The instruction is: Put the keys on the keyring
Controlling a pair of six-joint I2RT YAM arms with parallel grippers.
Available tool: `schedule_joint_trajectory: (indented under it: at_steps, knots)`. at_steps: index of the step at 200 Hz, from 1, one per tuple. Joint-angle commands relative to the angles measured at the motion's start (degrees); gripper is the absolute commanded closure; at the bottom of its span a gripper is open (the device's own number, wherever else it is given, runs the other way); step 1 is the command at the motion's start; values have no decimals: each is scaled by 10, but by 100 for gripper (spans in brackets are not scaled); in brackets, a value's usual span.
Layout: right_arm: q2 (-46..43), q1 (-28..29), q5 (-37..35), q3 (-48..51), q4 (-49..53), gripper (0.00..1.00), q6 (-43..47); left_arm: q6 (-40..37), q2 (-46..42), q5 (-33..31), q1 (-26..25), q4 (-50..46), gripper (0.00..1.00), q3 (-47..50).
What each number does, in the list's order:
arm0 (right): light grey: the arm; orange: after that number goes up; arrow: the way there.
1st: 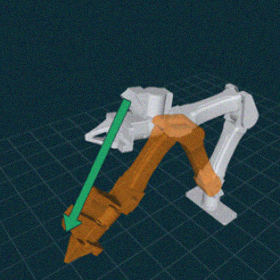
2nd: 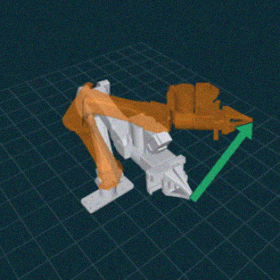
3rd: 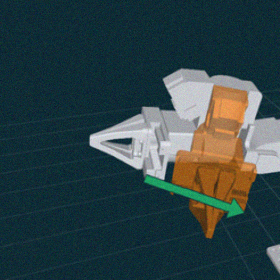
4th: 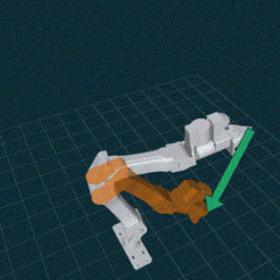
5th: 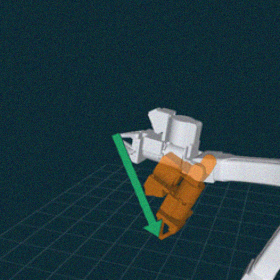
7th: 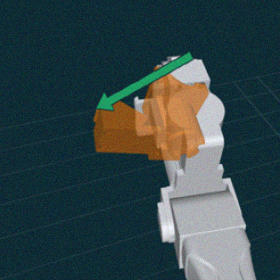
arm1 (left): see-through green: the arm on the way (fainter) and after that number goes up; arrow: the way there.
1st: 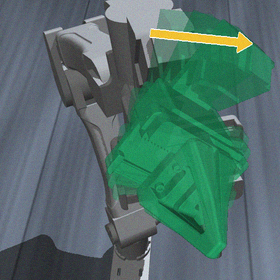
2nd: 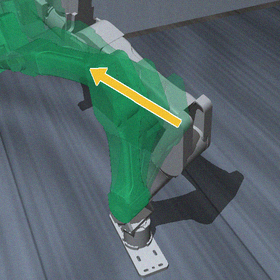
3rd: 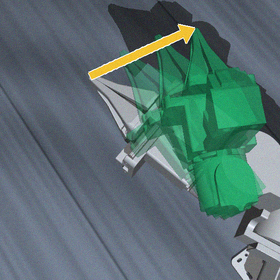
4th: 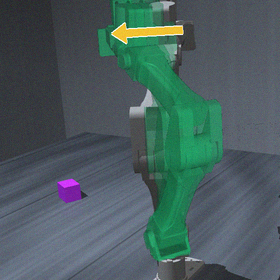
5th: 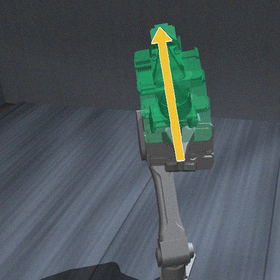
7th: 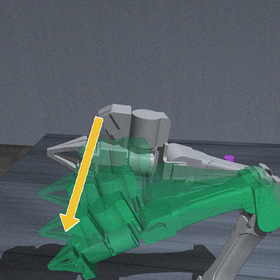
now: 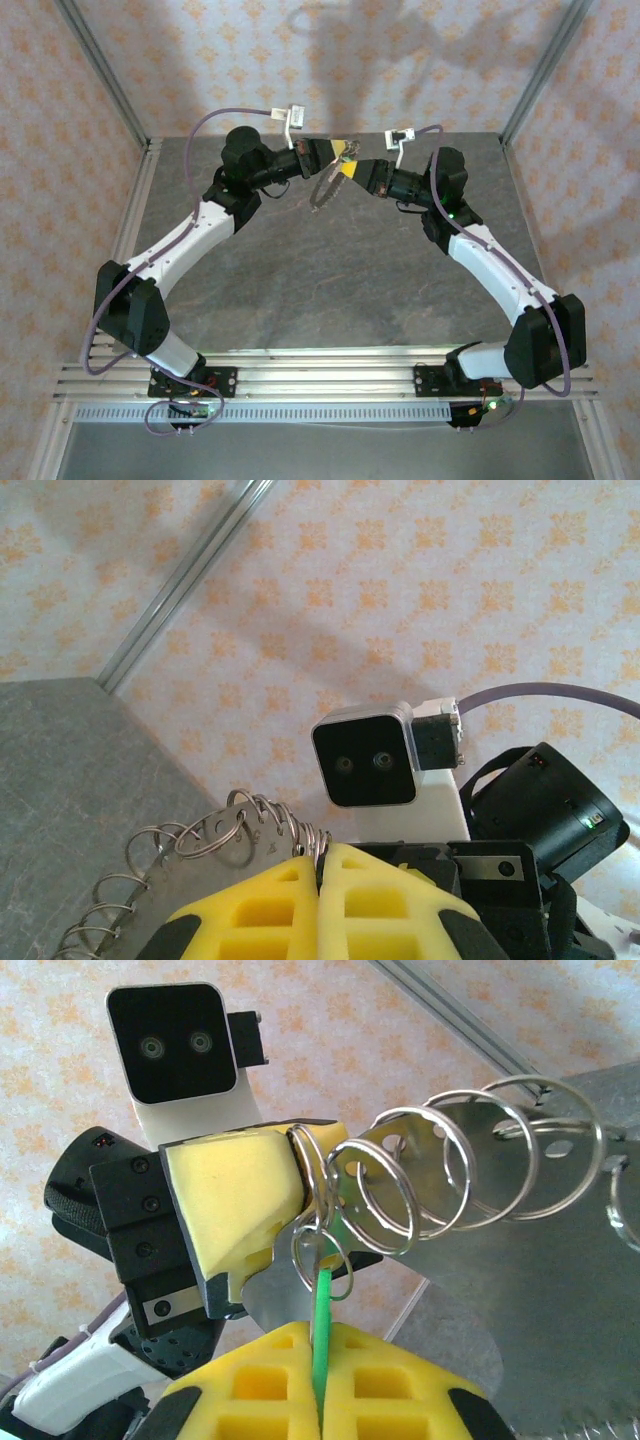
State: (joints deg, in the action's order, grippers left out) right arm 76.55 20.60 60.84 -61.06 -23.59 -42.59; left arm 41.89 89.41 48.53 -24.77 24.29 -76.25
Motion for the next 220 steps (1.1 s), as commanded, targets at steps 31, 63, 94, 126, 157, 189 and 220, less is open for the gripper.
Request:
schedule_joint_trajectory:
  at_steps: [31, 63, 94, 126, 157, 189, 220]
  knots:
    - [-38, -8, -13, 6, 87, 69, 68, 23, -34, -56, -6, 76, 100, 15]
    - [-107, -61, -26, 42, 99, 68, 62, 38, -36, -84, -7, 87, 100, 24]
    - [-141, -73, -94, 34, 92, 68, 38, 64, -36, -109, -10, 105, 100, 34]
    - [-124, -67, -166, 13, 18, 68, -28, 76, -42, -145, -24, 101, 100, 42]
    - [-78, -32, -190, -39, -1, 67, -30, 93, -45, -180, -40, 107, 100, 51]
    - [-33, -10, -212, -55, -39, 67, -40, 101, -45, -195, -51, 112, 100, 51]
    - [-5, 0, -216, -48, -84, 69, -65, 105, -44, -201, -56, 116, 100, 53]
